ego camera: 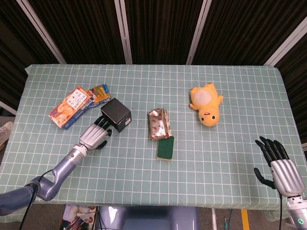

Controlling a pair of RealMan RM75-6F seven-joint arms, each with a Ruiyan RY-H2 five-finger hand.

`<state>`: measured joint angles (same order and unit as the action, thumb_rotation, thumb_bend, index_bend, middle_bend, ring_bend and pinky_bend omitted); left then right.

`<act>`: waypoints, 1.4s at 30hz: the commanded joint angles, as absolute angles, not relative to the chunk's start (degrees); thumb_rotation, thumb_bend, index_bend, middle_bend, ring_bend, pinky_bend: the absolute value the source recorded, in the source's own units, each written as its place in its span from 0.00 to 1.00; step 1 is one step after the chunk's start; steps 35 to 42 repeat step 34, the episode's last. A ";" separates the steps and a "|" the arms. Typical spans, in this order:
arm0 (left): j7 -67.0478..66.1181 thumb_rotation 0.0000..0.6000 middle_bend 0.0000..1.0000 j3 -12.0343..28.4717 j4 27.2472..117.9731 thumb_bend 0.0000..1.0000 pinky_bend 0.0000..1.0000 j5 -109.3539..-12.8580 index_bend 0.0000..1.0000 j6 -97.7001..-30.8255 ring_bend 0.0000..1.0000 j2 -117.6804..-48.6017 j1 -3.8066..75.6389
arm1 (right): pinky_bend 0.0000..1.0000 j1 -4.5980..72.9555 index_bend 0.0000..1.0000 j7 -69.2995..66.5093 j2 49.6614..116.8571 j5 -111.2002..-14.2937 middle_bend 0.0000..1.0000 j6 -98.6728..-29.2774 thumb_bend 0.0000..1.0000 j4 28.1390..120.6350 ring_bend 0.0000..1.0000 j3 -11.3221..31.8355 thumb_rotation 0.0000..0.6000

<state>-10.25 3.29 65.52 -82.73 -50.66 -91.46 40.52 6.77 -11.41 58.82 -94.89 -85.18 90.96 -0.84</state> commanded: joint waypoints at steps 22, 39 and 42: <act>-2.73 0.90 0.00 -12.53 88.02 0.04 0.00 -97.93 0.02 -88.52 0.00 -69.89 15.17 | 0.00 5.59 0.00 -11.69 57.86 -96.47 0.00 -87.88 0.43 91.97 0.00 -1.12 1.00; -2.83 0.90 0.00 -11.46 83.07 0.03 0.00 -98.12 0.00 -98.90 0.00 -71.59 6.56 | 0.00 4.50 0.00 -10.07 57.72 -96.20 0.00 -89.21 0.43 92.66 0.00 -1.07 1.00; -2.83 0.90 0.00 -11.46 83.07 0.03 0.00 -98.12 0.00 -98.90 0.00 -71.59 6.56 | 0.00 4.50 0.00 -10.07 57.72 -96.20 0.00 -89.21 0.43 92.66 0.00 -1.07 1.00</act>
